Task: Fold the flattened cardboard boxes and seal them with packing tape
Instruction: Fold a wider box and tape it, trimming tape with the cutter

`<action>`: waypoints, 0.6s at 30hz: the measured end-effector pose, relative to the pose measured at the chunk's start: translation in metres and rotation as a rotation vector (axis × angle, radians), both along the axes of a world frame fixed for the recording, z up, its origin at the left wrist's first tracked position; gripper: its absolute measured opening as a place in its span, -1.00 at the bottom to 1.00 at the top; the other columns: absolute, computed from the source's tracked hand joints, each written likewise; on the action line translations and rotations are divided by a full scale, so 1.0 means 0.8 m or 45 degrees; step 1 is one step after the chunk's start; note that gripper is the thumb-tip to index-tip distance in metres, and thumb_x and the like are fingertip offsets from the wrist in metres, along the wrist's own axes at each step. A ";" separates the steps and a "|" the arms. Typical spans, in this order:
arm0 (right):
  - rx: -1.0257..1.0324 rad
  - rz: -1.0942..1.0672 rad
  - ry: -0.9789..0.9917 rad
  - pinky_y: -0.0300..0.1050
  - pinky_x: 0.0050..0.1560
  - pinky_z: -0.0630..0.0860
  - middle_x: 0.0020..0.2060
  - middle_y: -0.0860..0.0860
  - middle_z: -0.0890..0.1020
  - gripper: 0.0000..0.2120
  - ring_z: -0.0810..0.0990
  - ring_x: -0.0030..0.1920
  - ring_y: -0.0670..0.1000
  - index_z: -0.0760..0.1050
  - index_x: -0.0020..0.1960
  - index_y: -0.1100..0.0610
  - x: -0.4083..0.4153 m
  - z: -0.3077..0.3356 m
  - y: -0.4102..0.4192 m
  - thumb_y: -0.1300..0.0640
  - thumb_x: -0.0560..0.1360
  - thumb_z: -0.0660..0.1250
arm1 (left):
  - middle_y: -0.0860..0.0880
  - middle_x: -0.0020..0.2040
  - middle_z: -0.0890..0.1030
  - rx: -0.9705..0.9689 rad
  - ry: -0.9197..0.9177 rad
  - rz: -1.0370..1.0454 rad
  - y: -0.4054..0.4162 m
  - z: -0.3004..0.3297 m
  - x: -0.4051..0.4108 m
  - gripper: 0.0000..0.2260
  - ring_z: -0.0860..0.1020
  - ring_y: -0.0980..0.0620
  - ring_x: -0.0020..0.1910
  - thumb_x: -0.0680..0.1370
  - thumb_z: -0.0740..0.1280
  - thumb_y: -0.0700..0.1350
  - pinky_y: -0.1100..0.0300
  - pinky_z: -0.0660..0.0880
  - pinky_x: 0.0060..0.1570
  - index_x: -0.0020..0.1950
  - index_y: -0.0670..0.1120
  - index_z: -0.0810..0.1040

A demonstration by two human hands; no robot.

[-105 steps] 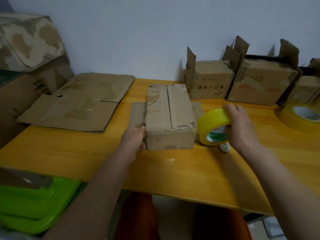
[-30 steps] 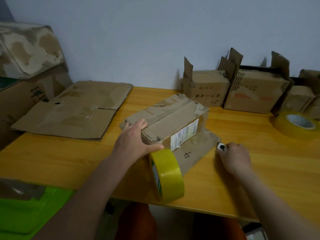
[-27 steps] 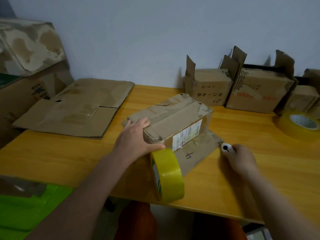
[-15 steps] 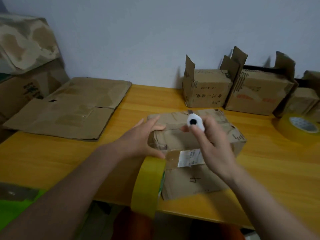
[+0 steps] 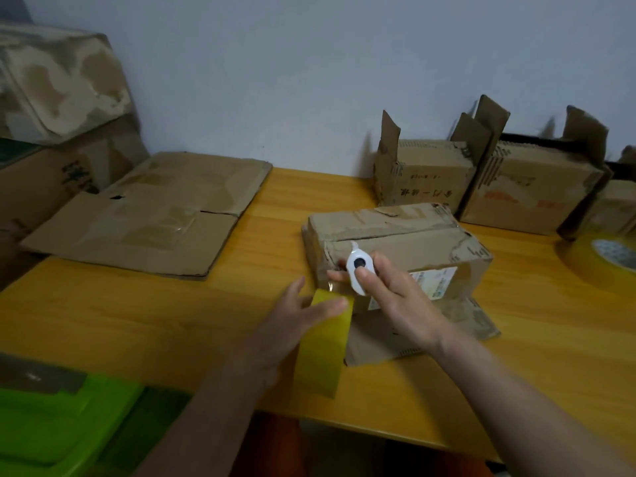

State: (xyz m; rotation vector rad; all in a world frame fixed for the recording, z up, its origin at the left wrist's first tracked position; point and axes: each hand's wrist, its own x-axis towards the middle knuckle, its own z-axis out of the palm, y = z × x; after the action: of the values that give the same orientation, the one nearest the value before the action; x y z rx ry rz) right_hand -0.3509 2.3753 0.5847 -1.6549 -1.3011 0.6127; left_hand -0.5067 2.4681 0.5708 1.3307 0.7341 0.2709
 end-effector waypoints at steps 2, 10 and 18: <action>-0.022 -0.015 -0.124 0.06 0.09 0.47 0.02 0.02 0.65 -0.59 0.58 0.11 0.02 0.39 0.06 0.19 0.003 0.001 0.000 -0.19 0.60 0.11 | 0.15 0.28 0.47 0.033 -0.035 -0.082 -0.003 -0.012 -0.004 0.12 0.54 0.16 0.14 0.12 0.63 0.19 0.11 0.54 0.08 0.55 0.13 0.09; -0.036 0.057 -0.204 0.20 0.06 0.49 0.05 -0.11 0.65 -0.76 0.59 0.16 0.03 0.25 -0.15 -0.12 0.010 -0.003 0.004 -0.24 0.57 0.10 | 0.06 0.23 0.55 0.113 0.094 -0.015 -0.033 -0.002 -0.001 -0.11 0.58 0.08 0.12 0.11 0.57 0.24 0.14 0.58 0.00 0.35 0.02 0.34; -0.039 0.082 -0.002 0.02 0.00 0.42 -0.19 -0.32 0.62 -0.77 0.59 0.18 -0.09 0.25 -0.17 0.02 0.006 0.009 0.010 0.00 0.63 0.15 | -0.08 -0.01 0.70 0.027 0.045 -0.047 -0.050 0.006 -0.005 -0.53 0.68 -0.01 -0.04 0.32 0.54 0.14 0.19 0.59 -0.11 0.10 -0.13 0.65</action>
State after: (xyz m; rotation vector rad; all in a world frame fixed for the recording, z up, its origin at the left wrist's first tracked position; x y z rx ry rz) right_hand -0.3460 2.3835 0.5920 -1.6435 -1.3567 0.6730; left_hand -0.5109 2.4284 0.5756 1.3712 0.7369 0.2266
